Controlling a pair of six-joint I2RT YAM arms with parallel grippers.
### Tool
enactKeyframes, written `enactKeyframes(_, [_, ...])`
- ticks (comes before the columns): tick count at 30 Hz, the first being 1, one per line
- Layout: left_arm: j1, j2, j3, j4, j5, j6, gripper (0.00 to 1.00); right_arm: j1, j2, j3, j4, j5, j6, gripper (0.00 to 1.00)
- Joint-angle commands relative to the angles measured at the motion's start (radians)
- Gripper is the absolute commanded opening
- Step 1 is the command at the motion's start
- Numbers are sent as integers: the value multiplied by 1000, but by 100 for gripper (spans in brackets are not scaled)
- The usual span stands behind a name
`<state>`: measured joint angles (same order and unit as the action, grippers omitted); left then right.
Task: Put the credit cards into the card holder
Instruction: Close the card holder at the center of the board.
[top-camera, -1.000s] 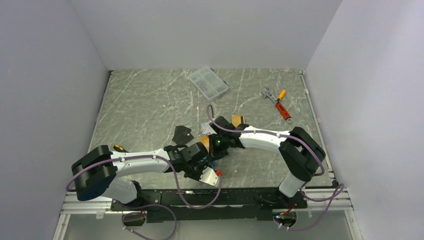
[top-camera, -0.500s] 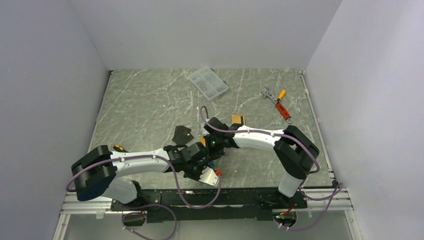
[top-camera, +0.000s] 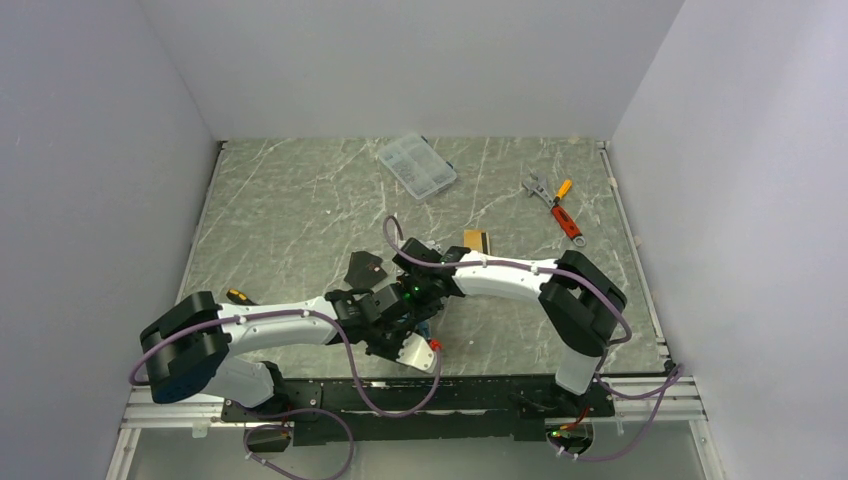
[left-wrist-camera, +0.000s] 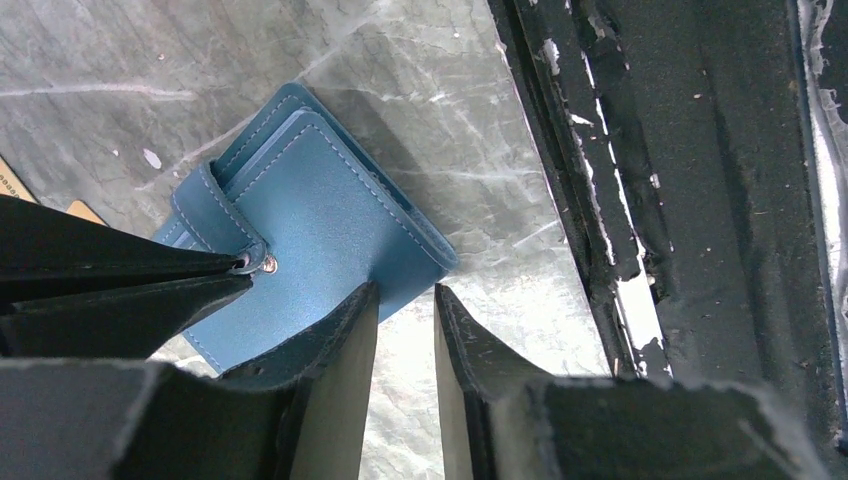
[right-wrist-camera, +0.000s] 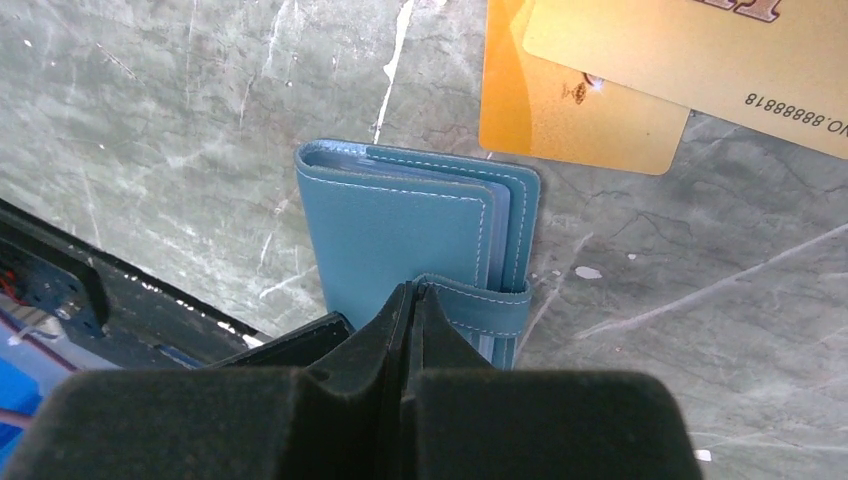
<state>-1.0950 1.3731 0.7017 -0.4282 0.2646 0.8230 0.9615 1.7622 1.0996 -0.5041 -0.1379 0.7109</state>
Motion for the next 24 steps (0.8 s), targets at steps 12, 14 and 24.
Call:
enactKeyframes(12, [26, -64, 10, -35, 25, 19, 33, 95, 137, 11, -148, 107, -42, 0])
enactKeyframes(14, [28, -71, 11, -39, 25, 19, 33, 99, 145, 7, -148, 111, -38, 0])
enactKeyframes(24, [45, -108, 11, -67, 16, 19, 33, 160, 201, -36, -124, 137, 16, 0])
